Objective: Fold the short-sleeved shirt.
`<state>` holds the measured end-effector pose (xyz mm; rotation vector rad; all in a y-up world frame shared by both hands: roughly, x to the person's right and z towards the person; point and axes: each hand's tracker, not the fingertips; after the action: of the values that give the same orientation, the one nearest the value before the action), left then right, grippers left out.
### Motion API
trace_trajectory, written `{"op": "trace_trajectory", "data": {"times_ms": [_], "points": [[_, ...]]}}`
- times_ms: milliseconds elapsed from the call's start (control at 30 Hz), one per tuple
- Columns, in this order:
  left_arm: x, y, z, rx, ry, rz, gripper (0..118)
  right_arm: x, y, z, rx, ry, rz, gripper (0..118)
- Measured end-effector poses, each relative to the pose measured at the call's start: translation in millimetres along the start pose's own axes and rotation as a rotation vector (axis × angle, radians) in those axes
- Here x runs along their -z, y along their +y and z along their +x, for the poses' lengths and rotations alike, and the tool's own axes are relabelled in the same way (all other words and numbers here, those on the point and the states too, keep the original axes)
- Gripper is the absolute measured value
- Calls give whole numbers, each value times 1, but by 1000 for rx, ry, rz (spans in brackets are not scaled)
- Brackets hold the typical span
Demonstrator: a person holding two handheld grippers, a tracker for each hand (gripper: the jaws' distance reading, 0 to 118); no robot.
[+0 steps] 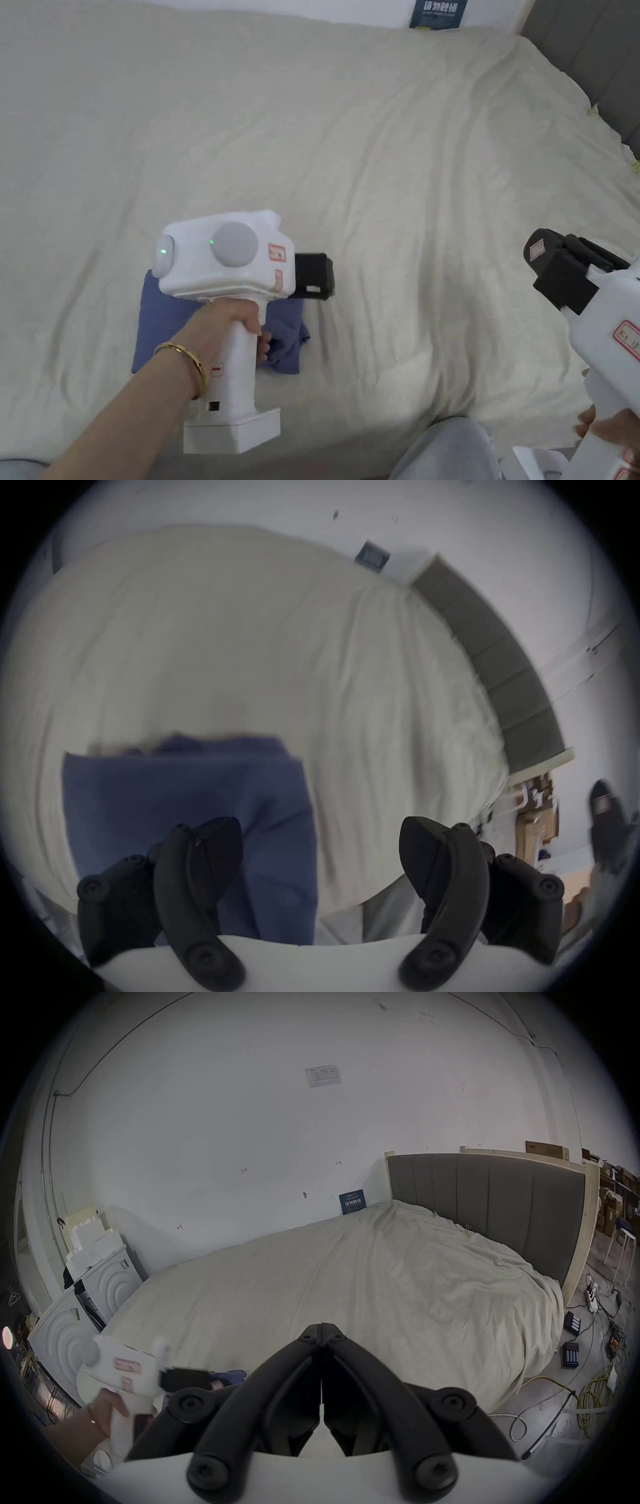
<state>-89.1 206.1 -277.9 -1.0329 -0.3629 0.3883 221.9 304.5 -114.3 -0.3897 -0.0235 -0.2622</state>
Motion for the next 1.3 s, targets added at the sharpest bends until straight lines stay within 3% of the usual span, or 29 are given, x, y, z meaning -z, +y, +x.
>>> {"op": "trace_trajectory", "data": {"times_ms": [33, 67, 100, 133, 233, 400, 567, 700, 733, 867, 967, 1067, 1300], "points": [[-16, 4, -1, 5, -9, 69, 73, 3, 0, 1, -2, 2, -1, 2], [-32, 7, 0, 35, 2, 123, 49, 5, 0, -1, -3, 7, -3, 2], [-51, 4, 7, 82, 48, 189, 17, 6, -1, -2, -2, 11, -4, 2], [-60, 2, 8, 148, 134, 256, 5, 7, -1, -4, 1, 17, -5, 2], [-53, -10, 1, 289, 328, 348, 4, 10, -3, -12, -1, 35, -11, 2], [-8, -46, -6, 189, 227, 193, 0, 14, -7, -16, -13, 51, -27, 2], [45, -89, 24, 311, 174, 62, 0, 12, -8, -19, -23, 50, -36, 2], [90, -106, 23, 114, 102, -123, 0, 5, -7, -19, -22, 39, -34, 2], [86, -106, 23, 118, 163, -13, 0, 3, -6, -19, -21, 37, -32, 2], [66, -96, 26, 201, 84, -10, 0, 2, -4, -18, -23, 40, -28, 2], [9, -81, 26, 187, -9, 136, 0, 4, -3, -22, -29, 50, -25, 2], [-51, -62, 17, 179, 6, 326, 0, 8, -2, -32, -31, 81, -23, 2], [-133, -50, -20, 252, 375, 641, 0, 35, -14, -87, -72, 194, -57, 2]]}}
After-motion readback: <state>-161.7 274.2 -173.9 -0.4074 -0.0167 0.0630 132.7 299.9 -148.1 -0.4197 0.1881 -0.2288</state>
